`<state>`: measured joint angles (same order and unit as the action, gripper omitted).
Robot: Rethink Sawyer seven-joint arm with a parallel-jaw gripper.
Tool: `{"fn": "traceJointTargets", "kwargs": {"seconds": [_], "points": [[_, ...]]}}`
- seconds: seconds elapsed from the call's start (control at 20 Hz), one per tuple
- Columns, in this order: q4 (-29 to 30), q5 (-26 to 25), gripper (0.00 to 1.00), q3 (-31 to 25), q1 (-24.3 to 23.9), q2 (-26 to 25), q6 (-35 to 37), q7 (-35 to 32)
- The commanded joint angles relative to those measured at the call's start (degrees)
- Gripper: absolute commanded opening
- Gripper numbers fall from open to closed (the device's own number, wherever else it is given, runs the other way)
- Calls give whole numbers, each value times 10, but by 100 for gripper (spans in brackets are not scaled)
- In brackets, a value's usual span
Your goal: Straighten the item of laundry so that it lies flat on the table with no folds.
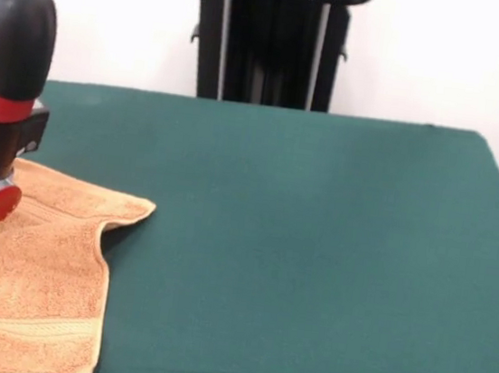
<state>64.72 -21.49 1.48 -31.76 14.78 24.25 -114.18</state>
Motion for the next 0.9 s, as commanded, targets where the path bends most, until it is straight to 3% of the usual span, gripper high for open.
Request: {"fn": "traceJointTargets", "kwargs": {"seconds": [0.05, 0.5, 0.9], "points": [[99, -15, 100, -124, -26, -192, 155, 172], [99, 35, 100, -193, -103, -226, 253, 237], [112, 69, 100, -220, -140, -244, 270, 265]]}}
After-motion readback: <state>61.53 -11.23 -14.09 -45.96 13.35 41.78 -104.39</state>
